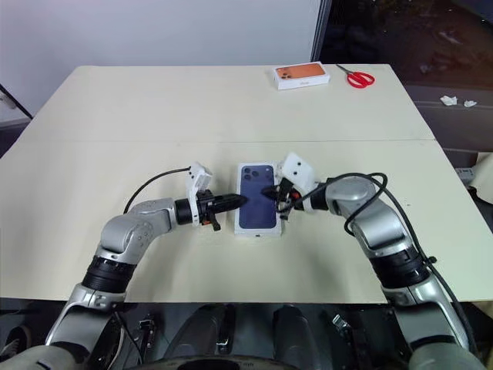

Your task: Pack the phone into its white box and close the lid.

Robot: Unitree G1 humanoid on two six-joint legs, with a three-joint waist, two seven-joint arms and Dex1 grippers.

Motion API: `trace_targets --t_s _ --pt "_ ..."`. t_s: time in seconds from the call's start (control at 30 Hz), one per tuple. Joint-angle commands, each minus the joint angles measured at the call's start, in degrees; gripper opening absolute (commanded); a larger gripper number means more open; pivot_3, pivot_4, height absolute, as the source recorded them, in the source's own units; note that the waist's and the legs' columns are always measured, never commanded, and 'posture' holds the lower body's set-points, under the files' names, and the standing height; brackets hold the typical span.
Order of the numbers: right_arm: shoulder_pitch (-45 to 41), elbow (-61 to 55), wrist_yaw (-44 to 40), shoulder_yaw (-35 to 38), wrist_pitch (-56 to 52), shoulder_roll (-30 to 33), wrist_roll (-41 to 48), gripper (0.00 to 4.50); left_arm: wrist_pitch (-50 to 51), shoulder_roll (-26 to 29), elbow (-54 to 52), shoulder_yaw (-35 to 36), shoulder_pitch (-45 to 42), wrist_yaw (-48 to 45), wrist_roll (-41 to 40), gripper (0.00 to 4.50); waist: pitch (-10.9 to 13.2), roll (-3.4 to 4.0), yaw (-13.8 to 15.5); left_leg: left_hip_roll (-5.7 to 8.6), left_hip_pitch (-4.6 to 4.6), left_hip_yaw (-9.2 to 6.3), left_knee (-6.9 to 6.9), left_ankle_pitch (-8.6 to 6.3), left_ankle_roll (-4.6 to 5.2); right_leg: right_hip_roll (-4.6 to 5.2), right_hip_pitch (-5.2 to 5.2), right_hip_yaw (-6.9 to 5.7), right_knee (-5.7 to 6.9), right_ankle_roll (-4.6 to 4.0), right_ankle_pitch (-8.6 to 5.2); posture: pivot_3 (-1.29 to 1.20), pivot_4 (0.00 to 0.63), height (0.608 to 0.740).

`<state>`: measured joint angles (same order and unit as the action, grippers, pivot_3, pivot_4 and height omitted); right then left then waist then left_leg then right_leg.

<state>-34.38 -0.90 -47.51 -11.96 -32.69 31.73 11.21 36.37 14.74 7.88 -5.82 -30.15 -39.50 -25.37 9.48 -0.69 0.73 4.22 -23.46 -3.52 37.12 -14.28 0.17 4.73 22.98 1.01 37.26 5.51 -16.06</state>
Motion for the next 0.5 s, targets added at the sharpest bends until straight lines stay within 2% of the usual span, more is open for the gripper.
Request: trace_targets --t_s 0.03,0.2,0.43,0.5 --pt "-3.74 5.65 4.19 0.12 3.88 -1.77 -4.13 0.02 -6.87 -2.00 4.31 0.27 -3.98 3.28 4.35 0.39 0.00 -0.01 0.04 0.02 -0.04 0.00 0.00 0.09 -0.15 0.00 0.04 -0.01 0.00 0.01 0.00 0.00 0.150 0.740" --pt "-1.98 7.56 2.96 -5.19 6.00 -1.95 -8.90 0.02 -8.99 -0.70 10.05 -7.21 -3.30 2.08 12.77 0.39 -0.03 0.01 -0.17 0.03 -0.12 0.13 -0.14 0.15 -0.25 -0.02 0.19 0.05 -0.09 0.01 0.00 0.00 0.150 0.740" --pt "-0.33 5.25 1.38 -2.92 3.90 -2.37 -6.98 0.02 -9.16 0.45 7.68 -5.87 -0.99 0.48 12.86 0.39 -0.19 0.07 -0.51 0.00 0.49 0.05 -0.08 -0.09 0.12 -0.03 -0.50 0.02 -0.06 0.02 0.00 0.00 0.150 0.740" --pt "-1.32 4.54 -0.11 1.84 -1.31 -3.09 -1.34 0.56 -6.71 0.60 4.39 -1.35 -1.08 -0.72 7.89 0.39 -0.18 0.06 -0.50 0.00 0.47 0.06 -0.08 -0.09 0.13 -0.03 -0.46 0.03 -0.07 0.02 0.00 0.00 0.150 0.740"
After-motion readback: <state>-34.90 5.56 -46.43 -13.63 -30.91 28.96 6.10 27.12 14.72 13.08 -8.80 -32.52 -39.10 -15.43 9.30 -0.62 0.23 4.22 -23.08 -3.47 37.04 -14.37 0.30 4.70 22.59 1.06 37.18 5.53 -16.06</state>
